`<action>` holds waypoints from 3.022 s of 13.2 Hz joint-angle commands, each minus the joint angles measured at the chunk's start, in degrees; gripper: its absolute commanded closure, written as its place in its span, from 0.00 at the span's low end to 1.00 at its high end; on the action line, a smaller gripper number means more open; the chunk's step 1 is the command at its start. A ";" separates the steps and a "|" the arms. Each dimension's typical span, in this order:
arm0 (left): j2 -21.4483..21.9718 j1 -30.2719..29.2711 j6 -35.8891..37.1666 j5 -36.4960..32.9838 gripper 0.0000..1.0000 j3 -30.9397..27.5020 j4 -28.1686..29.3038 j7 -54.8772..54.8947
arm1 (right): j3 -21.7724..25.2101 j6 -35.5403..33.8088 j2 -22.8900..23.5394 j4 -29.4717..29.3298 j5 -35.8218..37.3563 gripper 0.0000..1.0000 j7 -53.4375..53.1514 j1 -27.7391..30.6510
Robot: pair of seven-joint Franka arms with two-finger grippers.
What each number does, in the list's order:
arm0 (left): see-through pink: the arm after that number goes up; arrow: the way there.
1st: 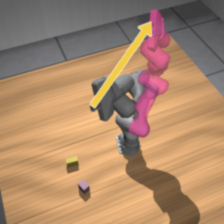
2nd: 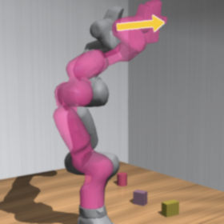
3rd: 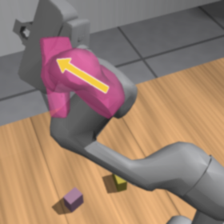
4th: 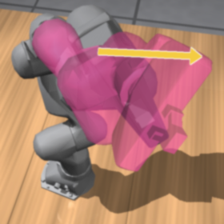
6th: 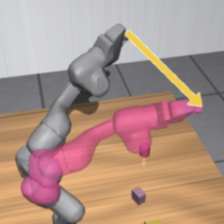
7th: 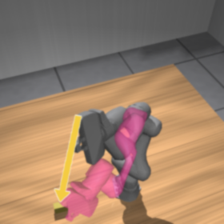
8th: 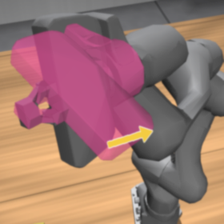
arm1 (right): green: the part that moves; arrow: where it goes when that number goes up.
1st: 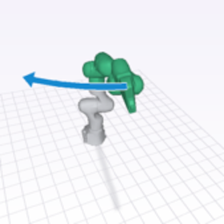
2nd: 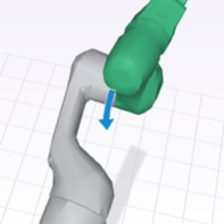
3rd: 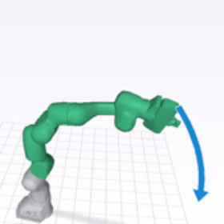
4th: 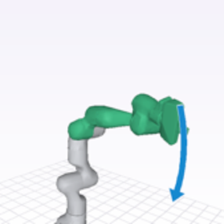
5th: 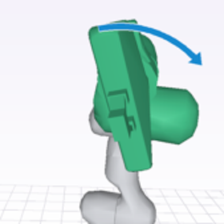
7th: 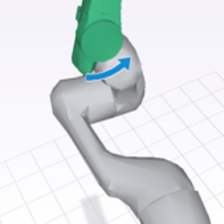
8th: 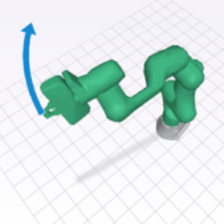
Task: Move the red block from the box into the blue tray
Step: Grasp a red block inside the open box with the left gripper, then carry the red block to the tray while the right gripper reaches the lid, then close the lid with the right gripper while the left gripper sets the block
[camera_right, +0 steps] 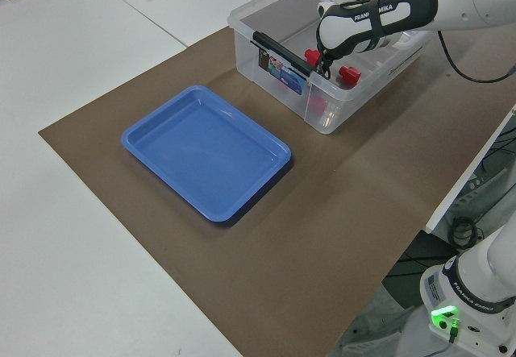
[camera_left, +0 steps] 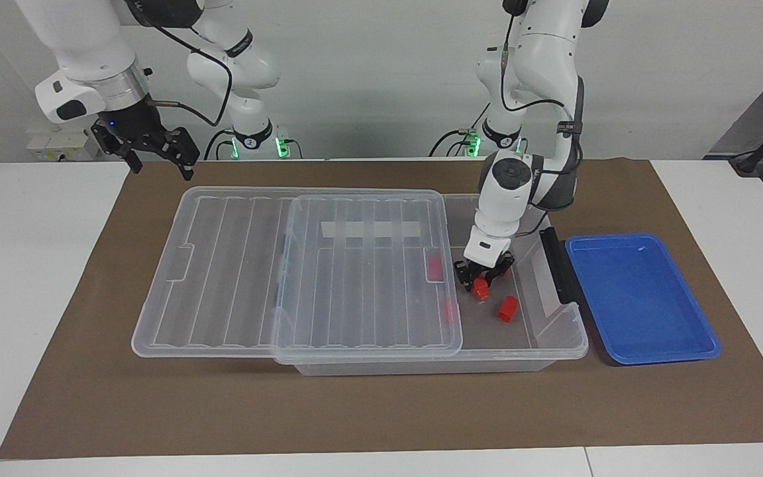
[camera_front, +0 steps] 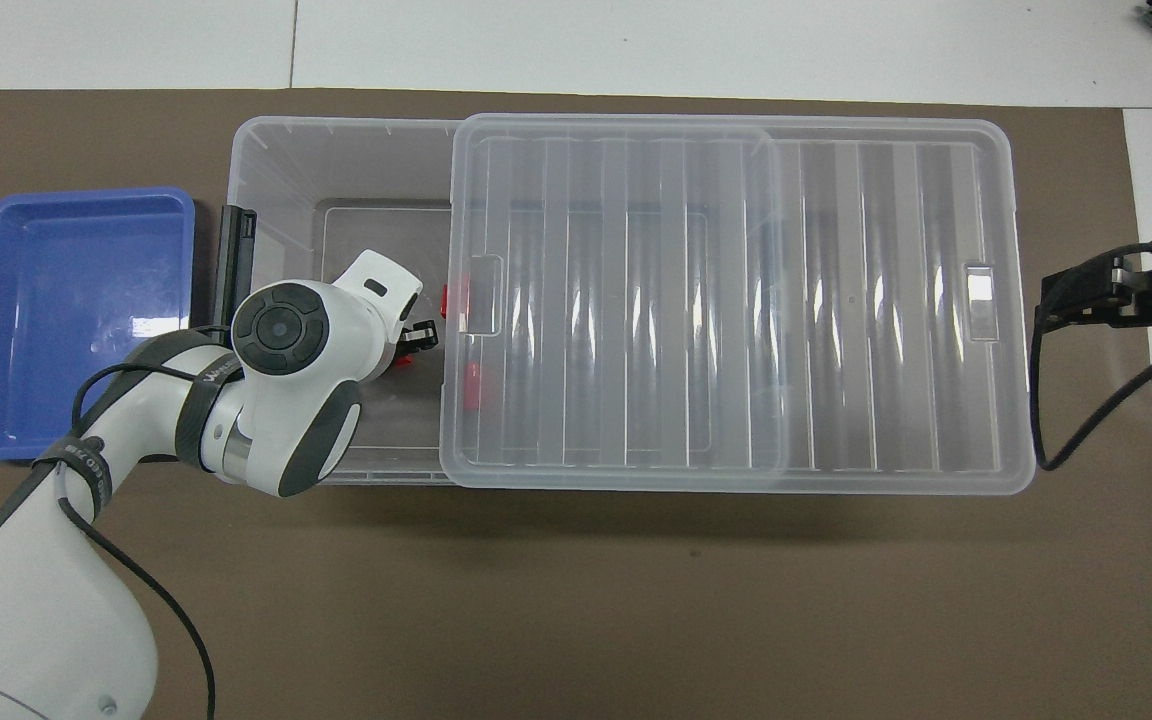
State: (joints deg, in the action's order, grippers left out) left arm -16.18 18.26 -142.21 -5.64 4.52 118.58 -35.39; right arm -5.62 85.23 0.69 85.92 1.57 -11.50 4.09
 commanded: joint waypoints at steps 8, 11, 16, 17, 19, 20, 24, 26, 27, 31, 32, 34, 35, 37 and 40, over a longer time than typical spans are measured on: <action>2.64 -1.37 23.79 0.62 0.90 -0.21 -15.20 0.58 | -0.36 2.12 -0.95 1.52 -0.60 0.05 1.92 0.48; 3.88 -3.66 32.57 4.23 0.90 -0.12 -22.14 1.45 | -0.27 5.38 -1.04 3.01 -0.69 0.55 2.18 0.92; 4.75 -12.52 47.53 6.96 0.90 -0.21 -31.83 16.01 | 0.08 16.79 -4.91 15.57 -0.51 1.00 2.36 4.69; 6.41 -14.46 48.07 7.14 0.90 -0.47 -31.75 20.14 | 0.08 18.81 -4.91 16.81 -0.51 1.00 3.14 5.22; 8.53 -19.20 49.21 7.31 0.90 -0.91 -31.13 29.37 | 0.08 22.86 -4.47 19.27 -0.51 1.00 5.51 6.98; 8.88 -21.31 49.48 7.31 0.90 -0.91 -31.22 32.45 | 0.08 24.97 -4.12 20.68 -0.51 1.00 6.57 7.86; 9.50 -29.31 45.46 7.23 0.90 -1.00 -29.21 43.35 | 0.08 31.11 -1.31 23.32 -0.51 1.00 11.58 9.97; 10.38 -33.10 38.97 7.31 0.90 -1.09 -24.39 46.45 | 0.08 33.51 0.79 23.94 -0.51 1.00 11.59 10.15; 10.29 -33.55 34.41 7.31 0.90 -1.09 -21.14 46.55 | 0.08 33.95 1.33 23.94 -0.51 1.00 11.41 10.15; 9.42 -34.43 19.12 7.31 0.90 -1.09 -10.60 46.37 | -0.01 34.22 1.86 24.82 -0.77 1.00 11.32 9.01; 9.50 -34.43 15.85 7.31 0.90 -1.09 -8.22 46.37 | -0.10 34.04 1.86 24.82 -0.95 1.00 11.24 8.66; 8.98 -34.08 12.67 7.23 0.90 -1.09 -5.83 46.55 | -0.18 33.34 1.77 25.00 -1.04 1.00 10.62 6.90; 7.76 -33.82 11.18 7.23 0.90 -1.09 -5.47 47.07 | -0.18 33.16 1.77 25.00 -1.04 1.00 10.88 5.86; 3.99 -33.64 7.75 7.14 0.90 -1.09 -5.38 49.44 | -0.27 32.81 1.60 25.00 -1.04 1.00 11.15 4.10; 3.00 -33.46 5.54 7.14 0.90 -1.09 -2.75 52.17 | -0.36 30.18 1.24 25.00 -1.04 1.00 11.32 0.67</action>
State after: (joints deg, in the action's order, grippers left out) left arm -13.19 -15.78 -134.43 0.52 3.79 113.56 14.55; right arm -5.70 116.82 2.93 110.10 1.43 -1.50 6.27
